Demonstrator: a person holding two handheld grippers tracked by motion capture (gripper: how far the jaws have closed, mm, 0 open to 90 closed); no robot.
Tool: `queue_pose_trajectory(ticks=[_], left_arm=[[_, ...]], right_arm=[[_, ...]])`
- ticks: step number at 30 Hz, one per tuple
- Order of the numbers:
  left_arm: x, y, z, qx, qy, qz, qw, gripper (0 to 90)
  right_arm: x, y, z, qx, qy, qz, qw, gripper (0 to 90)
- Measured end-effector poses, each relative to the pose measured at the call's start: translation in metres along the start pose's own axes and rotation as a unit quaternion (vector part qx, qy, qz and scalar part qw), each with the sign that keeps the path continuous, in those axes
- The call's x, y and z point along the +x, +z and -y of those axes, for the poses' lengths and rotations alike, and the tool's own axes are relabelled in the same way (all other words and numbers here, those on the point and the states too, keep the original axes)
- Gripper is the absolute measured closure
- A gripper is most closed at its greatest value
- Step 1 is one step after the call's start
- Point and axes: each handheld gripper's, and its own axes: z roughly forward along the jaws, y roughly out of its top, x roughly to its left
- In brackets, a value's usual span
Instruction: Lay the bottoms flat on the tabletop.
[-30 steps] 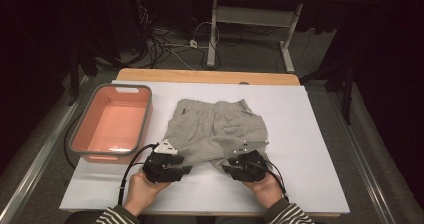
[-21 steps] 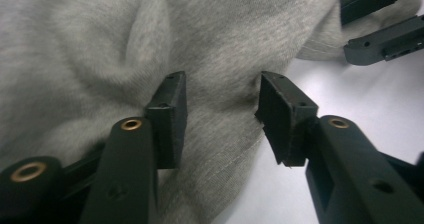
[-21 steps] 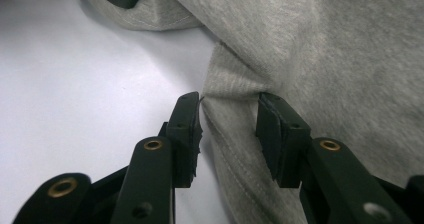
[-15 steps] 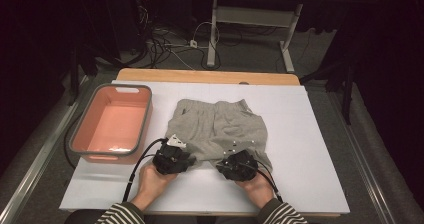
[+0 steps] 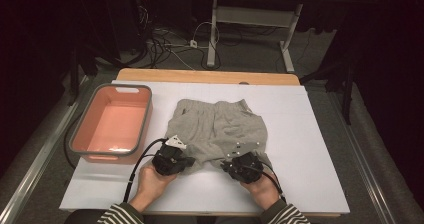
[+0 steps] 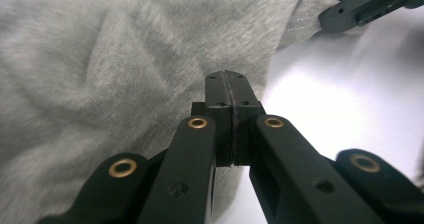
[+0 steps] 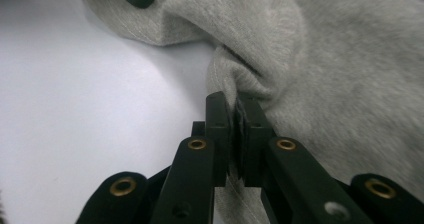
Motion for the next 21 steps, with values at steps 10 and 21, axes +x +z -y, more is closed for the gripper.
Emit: queue_pose_trajectory(ticks=[10,21], left_arm=[[-0.021,-0.033,0.013,0.012,0.036,0.008,0.9993,86.9],[-0.014,-0.026,0.025,-0.035,0.007,0.001,0.9994,64.1]], right_arm=[[0.005,-0.036,0.019,-0.014,0.01,-0.016,0.9997,85.6],[0.007,-0.034,0.026,-0.018,0.026,-0.015,0.9994,72.1]])
